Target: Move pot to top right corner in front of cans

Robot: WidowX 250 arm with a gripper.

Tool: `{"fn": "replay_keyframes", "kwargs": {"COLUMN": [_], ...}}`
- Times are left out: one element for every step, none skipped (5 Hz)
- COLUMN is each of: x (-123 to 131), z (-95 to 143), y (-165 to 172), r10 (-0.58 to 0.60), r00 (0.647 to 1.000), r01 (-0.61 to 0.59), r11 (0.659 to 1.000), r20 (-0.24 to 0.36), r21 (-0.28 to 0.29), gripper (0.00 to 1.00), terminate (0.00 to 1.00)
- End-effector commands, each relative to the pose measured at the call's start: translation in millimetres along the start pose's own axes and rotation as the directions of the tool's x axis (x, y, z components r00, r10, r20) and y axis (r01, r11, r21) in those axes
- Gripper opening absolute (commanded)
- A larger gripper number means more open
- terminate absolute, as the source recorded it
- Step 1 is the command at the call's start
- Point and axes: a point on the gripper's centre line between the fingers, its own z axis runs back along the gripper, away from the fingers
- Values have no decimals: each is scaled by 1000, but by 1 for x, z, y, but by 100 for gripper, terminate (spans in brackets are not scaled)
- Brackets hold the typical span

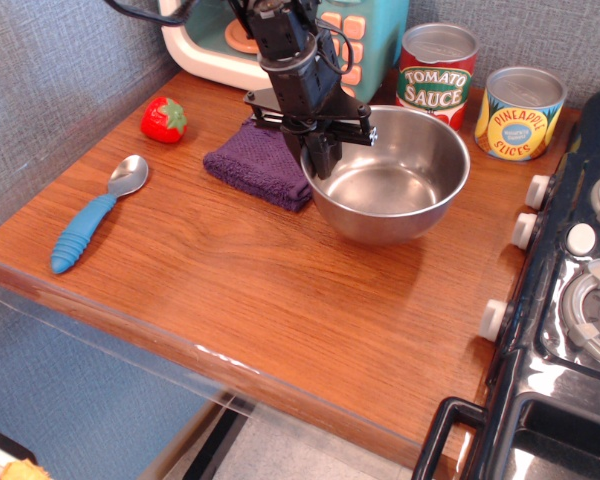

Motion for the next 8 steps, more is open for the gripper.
{"fn": "replay_keyframes", "kwargs": {"x": [14, 23, 31, 33, 33, 35, 38, 49], "z": [1, -8, -19, -22, -20, -14, -6, 6], "y": [-4, -12, -20, -23, -23, -23, -26, -36], "r10": [0, 3, -4, -14, -19, -29, -33, -53], "r00": [1000, 1000, 1000, 1000, 999, 999, 998, 994], "r01": [0, -3, 5, 15, 19, 29, 33, 57], "r11": [1000, 1000, 1000, 1000, 1000, 1000, 999, 998], "r20": [23, 25, 30, 28, 28, 20, 48, 93], "r21": [4, -11, -6, -8, 4, 10, -4, -41], "gripper": [0, 0, 0, 0, 0, 100, 100, 100], "terminate": [0, 0, 0, 0, 0, 0, 0, 0]}}
